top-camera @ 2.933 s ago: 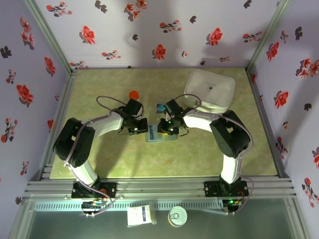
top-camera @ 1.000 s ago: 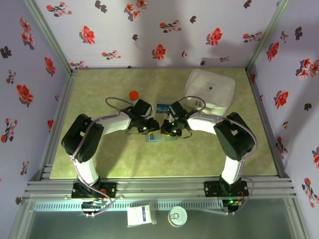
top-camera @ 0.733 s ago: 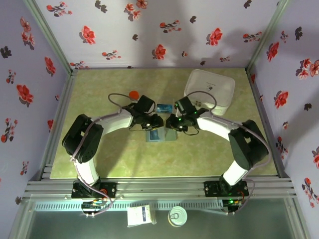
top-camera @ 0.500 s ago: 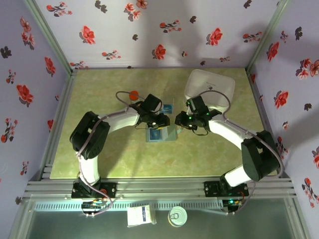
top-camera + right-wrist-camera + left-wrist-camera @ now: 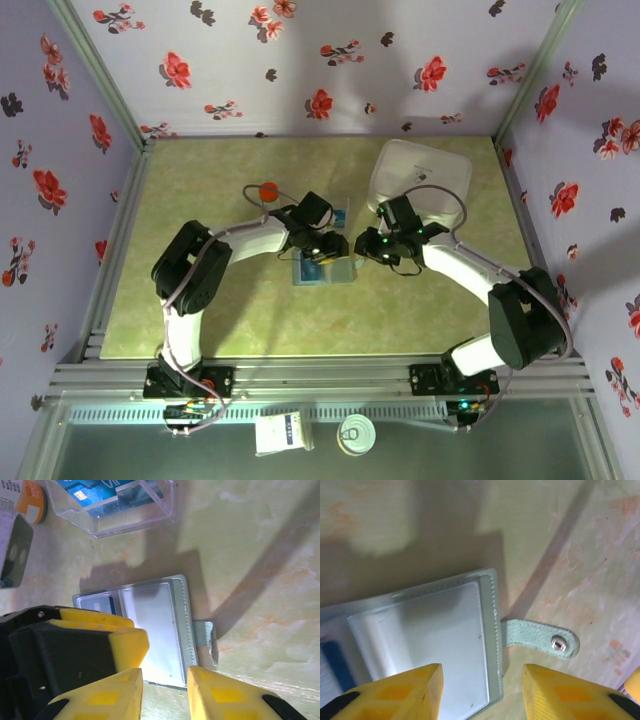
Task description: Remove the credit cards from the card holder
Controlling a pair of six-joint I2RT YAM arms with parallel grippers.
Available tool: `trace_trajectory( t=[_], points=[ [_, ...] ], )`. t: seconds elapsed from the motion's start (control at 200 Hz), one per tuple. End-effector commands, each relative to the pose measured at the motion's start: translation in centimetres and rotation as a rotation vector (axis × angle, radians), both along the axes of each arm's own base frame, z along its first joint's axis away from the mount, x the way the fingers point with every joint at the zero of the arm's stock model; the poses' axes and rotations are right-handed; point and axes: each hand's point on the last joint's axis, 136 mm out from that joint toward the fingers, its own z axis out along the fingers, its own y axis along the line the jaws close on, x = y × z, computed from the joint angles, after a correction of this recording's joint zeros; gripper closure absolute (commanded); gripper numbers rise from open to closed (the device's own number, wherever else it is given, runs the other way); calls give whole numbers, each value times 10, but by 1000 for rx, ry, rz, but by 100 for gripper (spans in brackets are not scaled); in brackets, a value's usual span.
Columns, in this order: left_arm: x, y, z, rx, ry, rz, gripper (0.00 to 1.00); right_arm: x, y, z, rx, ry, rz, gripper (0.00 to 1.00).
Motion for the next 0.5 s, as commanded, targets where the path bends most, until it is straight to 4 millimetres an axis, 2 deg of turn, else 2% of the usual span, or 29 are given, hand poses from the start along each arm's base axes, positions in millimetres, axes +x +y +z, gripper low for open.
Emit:
trace_trajectory(
  t=[0.0, 0.095, 0.265, 0.495],
  points=[
    [4, 22, 21, -4, -51, 30, 57, 1, 19, 3, 45, 4, 35, 71],
    [4, 39, 21, 8, -57, 53, 58, 1, 34, 4, 49, 11, 73, 71],
    [-4, 68, 9, 41, -39, 96, 64, -1, 65, 1, 69, 28, 140, 72],
    [-13, 89, -9, 75, -7, 120, 73, -6, 98, -13, 122, 78, 200, 73]
  ],
)
